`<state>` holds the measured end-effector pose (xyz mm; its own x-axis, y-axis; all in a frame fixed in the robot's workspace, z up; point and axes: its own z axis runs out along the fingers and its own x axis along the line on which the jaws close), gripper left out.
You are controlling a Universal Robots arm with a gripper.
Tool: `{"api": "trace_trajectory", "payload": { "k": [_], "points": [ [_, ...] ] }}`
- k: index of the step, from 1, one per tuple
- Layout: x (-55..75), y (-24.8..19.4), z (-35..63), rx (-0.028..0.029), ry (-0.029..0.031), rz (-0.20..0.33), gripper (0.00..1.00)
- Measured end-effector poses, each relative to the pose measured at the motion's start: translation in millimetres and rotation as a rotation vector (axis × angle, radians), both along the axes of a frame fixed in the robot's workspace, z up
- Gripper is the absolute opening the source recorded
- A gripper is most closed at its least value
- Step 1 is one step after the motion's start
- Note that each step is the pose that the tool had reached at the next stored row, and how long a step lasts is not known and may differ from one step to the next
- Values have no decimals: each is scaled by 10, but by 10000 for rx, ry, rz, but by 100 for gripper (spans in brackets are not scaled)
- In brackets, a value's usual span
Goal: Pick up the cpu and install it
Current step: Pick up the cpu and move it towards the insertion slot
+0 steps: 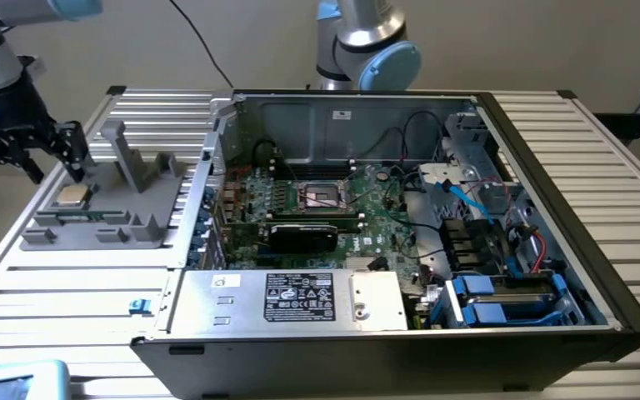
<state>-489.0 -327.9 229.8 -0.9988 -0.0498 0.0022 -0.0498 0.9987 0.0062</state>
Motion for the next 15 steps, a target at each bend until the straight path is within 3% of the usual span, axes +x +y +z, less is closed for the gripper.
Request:
{"api": "trace_trajectory", "payload": {
  "k": [7, 9, 12, 15],
  "points": [
    [5, -8, -122, 57, 14, -6, 68],
    [4, -12, -146, 110, 34, -9, 68],
    [4, -20, -177, 254, 45, -16, 68],
    [4, -25, -202, 276, 58, -22, 68]
  ]
}}
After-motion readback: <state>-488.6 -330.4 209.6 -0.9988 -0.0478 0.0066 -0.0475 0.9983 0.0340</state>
